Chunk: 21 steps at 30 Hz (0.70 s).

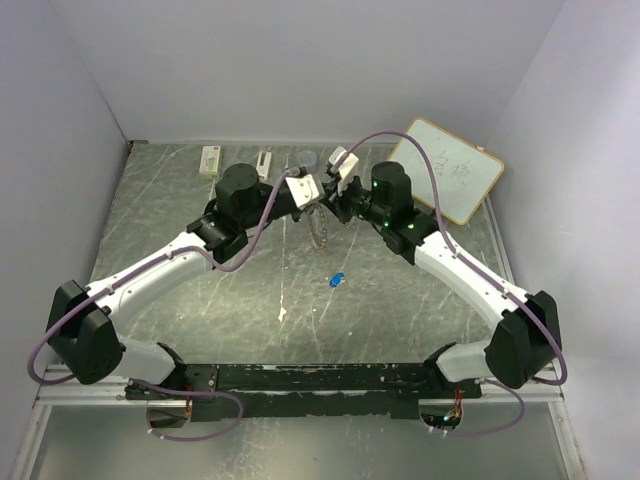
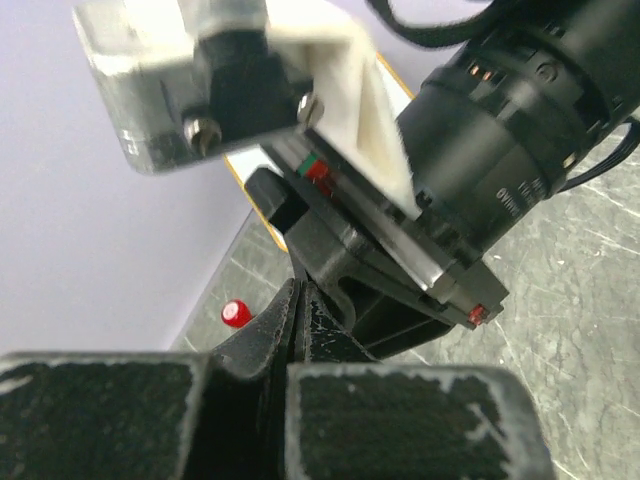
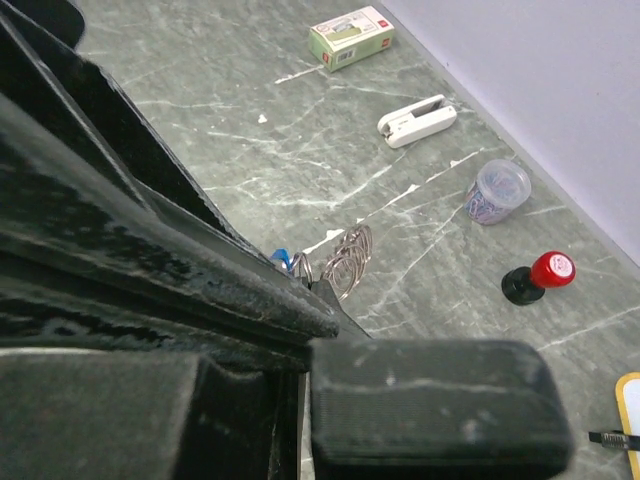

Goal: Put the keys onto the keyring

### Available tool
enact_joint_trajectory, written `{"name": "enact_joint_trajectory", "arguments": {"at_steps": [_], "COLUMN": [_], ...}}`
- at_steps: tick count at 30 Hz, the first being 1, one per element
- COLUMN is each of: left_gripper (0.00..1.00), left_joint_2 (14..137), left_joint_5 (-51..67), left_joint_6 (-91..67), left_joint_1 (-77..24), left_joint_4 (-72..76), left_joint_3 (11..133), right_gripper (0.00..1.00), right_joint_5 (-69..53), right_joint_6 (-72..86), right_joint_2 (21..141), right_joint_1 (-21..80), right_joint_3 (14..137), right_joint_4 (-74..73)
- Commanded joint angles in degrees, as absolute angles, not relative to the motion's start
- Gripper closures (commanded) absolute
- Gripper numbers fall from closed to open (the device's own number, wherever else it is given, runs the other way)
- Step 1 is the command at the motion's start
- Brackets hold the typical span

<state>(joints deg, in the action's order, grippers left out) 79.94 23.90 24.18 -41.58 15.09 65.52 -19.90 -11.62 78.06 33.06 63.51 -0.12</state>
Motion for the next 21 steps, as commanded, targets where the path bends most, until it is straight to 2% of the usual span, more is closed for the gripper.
{"name": "enact_joint_trajectory", "arguments": {"at_steps": [1,5,10,17,21], "left_gripper": [0.93,0.93,0.83,0.78,0.66], "left_joint_2": [78.4,75.8,72.5,71.6,72.8], "left_joint_5": [15.4,7.2,1.8,7.5,11.3], "left_joint_6": [20.3,17.9,17.5,18.6,19.2], "left_joint_1": [-42.9,-42.8,-42.8,-42.9,-42.8], "left_joint_4": [17.3,23.1,29.3,31.9,33.2], "left_joint_3": [62.1,56.8,50.0,46.2,45.2], "right_gripper": [1.0,1.0,1.0,1.0,1.0], "right_joint_5": [-19.6,-17.9,-16.8,-16.5,-16.7], "right_joint_6": [-11.4,-10.6,-9.9,-9.3,-9.0], "right_joint_2": [74.5,72.7,71.4,70.6,70.6], "right_joint_1": [33.6,33.6,33.5,33.6,33.6], "right_joint_3": [61.8,59.5,58.9,59.0,59.2], "right_joint_4": [5.7,7.7,8.2,8.0,7.9]}}
